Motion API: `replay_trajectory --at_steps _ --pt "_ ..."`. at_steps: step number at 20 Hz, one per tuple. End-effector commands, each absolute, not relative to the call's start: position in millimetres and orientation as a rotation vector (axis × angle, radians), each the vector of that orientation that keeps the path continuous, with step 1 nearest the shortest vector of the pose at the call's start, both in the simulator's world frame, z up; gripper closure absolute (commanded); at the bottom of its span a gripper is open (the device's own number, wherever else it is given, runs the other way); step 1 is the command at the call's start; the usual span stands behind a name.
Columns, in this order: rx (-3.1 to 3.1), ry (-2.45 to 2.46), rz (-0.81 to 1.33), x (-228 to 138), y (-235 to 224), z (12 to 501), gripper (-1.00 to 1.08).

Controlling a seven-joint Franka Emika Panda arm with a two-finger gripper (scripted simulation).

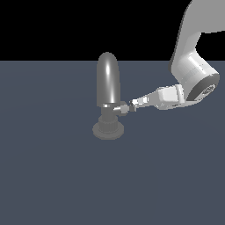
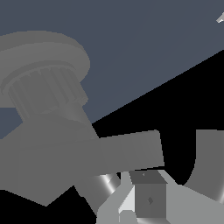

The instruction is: Turn on the faucet by rotating a designated handle.

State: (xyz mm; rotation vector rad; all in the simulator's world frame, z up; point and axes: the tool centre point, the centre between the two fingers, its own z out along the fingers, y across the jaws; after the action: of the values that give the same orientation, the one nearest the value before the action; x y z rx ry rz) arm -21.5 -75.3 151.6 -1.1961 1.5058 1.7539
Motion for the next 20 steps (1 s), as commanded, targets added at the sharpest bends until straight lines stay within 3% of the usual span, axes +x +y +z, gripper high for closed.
replay_trajectory --at_steps 1,9,10,11,20 --pt "-1.175 1.521 1.773 -29 -77 128 1.08" --pt "-1.156 1.534 1.791 -39 -80 78 1.08" --pt "-1.156 1.534 1.791 -39 -80 78 1.08" --pt "-1.218 1.478 1.747 -20 -75 121 1.08" --pt "-1.194 1.5 1.764 -12 -73 87 1.08"
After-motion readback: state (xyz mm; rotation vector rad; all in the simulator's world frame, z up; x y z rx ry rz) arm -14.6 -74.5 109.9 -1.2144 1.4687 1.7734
